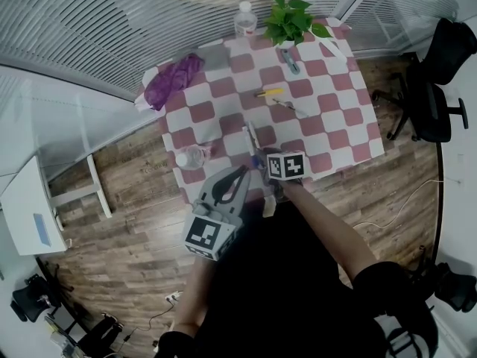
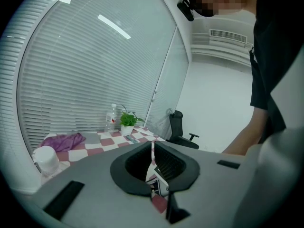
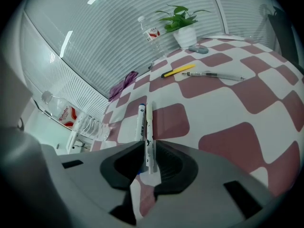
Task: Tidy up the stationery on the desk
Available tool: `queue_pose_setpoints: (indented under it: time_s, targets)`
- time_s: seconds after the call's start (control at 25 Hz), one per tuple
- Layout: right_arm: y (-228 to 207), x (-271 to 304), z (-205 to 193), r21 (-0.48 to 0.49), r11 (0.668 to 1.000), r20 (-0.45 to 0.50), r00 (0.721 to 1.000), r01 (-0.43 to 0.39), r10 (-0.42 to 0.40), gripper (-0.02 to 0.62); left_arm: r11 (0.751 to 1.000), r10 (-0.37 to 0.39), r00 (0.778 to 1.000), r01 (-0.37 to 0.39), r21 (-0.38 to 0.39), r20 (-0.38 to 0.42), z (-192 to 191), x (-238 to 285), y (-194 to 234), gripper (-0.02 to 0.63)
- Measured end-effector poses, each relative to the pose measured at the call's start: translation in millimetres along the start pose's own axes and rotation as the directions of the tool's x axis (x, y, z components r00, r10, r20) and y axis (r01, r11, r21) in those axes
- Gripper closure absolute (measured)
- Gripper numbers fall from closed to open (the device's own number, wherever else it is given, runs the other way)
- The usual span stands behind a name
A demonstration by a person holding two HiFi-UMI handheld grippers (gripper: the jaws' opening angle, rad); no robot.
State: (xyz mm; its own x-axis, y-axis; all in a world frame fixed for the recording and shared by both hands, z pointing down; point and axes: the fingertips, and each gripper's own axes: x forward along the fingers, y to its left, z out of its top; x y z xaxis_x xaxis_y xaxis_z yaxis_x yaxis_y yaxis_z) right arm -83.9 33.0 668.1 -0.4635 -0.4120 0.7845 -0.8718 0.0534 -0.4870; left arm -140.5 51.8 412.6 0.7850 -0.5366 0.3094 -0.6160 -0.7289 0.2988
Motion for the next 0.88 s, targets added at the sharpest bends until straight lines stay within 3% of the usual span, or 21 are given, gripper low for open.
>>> queue_pose_setpoints:
  time_s: [0.32, 0.64, 0.76, 0.88]
  targets:
    - [-9.1, -18.1, 14.6, -0.1, 0.995, 0.02, 1.0, -0.007, 0.009, 0.506, 1.0, 0.014, 1.0, -0.014, 0.002, 0.014, 5.9, 12.1, -11.6, 0.563]
    - [-49.1, -40.5, 45.6, -0.219, 0.975, 0.061, 0.998, 0.037, -0.025, 0.503, 0.999, 0.032, 0.999, -0.032, -0.001, 0.027, 11.1, 33.2, -32.3, 0.563]
    - [-69.8, -50.4, 64.7, -0.312, 0.946, 0.088, 0.994, 0.093, -0.069, 0.502, 0.998, 0.054, 0.998, -0.054, -0.011, 0.032, 13.4, 41.3, -38.9, 0.563]
    - [-88.5, -58.7, 84.9, -0.423, 0.893, 0.12, 0.986, 0.154, -0.113, 0.5, 0.997, 0.078, 0.997, -0.077, -0.017, 0.03, 12.2, 48.4, -43.7, 0.563]
